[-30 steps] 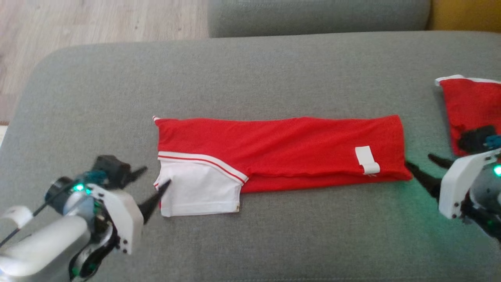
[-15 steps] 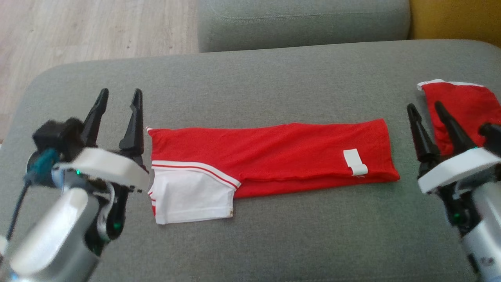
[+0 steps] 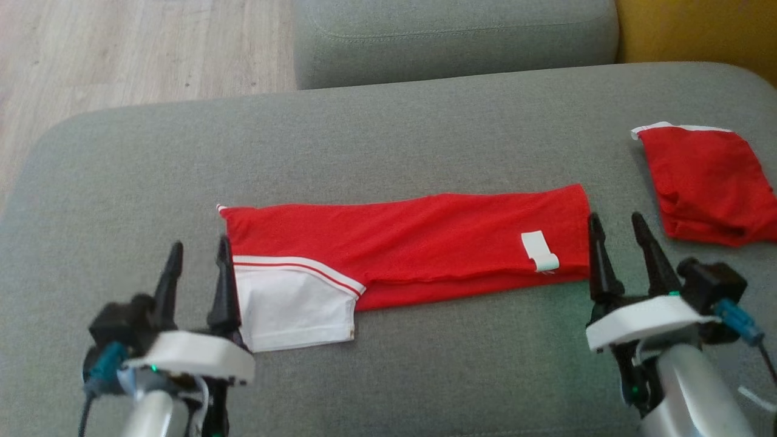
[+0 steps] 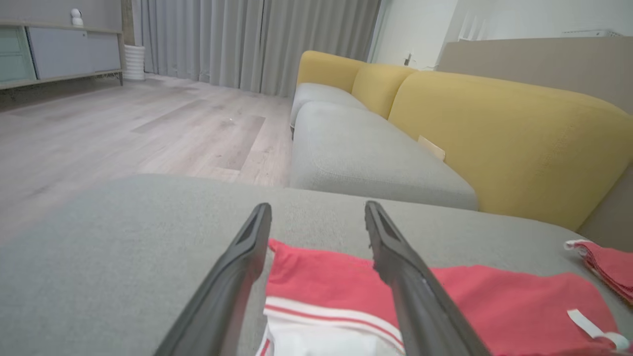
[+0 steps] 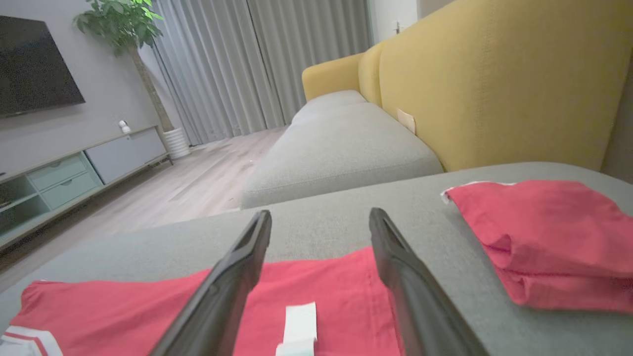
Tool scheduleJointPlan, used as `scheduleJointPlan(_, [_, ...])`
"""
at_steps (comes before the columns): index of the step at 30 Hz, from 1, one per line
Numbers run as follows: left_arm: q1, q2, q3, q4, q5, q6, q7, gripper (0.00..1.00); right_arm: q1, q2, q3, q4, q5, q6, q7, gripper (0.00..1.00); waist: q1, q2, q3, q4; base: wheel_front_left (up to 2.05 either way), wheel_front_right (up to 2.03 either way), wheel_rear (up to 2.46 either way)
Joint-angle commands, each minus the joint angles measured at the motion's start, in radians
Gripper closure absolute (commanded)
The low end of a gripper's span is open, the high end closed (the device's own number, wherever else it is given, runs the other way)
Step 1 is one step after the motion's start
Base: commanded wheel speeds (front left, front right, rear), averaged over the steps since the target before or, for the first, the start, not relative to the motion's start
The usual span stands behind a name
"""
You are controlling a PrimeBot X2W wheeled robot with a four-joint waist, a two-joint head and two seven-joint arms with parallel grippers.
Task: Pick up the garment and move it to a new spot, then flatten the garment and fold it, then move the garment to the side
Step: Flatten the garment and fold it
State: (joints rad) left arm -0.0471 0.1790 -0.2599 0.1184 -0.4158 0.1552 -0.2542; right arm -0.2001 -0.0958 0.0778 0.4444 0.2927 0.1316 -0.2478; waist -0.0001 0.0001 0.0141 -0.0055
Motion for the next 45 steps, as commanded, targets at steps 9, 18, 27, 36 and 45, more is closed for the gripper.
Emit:
scheduleJointPlan(9, [-0.057, -0.083, 0.136, 0.032, 0.129, -0.141, -0.008, 0.0, -0.02, 0.038, -0.063, -0.047, -0.059, -0.001, -0.014, 0.0, 0.0001, -0.0001, 0.041, 0.035, 0.0, 0.0, 0.0])
scheduleJointPlan(18, [-0.081, -0.12, 0.157, 0.027, 0.182, -0.206, -0.008, 0.0, -0.12, 0.043, -0.195, 0.145, -0.091, -0.001, 0.07, 0.0, 0.0001, -0.0001, 0.116, 0.078, 0.0, 0.0, 0.0])
scheduleJointPlan(27, [-0.101, -0.127, 0.162, 0.071, 0.202, -0.229, -0.008, 0.0, -0.206, 0.044, -0.307, 0.335, -0.156, -0.001, 0.108, 0.0, 0.0001, -0.0001, 0.153, 0.104, 0.0, 0.0, 0.0])
scheduleJointPlan(36, [-0.113, -0.128, 0.18, 0.092, 0.211, -0.236, -0.008, 0.0, -0.241, 0.045, -0.256, 0.46, -0.119, -0.001, 0.11, 1.0, 0.0001, -0.0001, 0.157, 0.098, 0.0, 0.0, 0.0])
scheduleJointPlan(45, [-0.111, -0.129, 0.179, 0.102, 0.206, -0.235, -0.008, 0.0, -0.266, 0.012, -0.332, 0.516, -0.138, -0.001, 0.032, 1.0, 0.0001, -0.0001, 0.128, 0.072, 0.0, 0.0, 0.0])
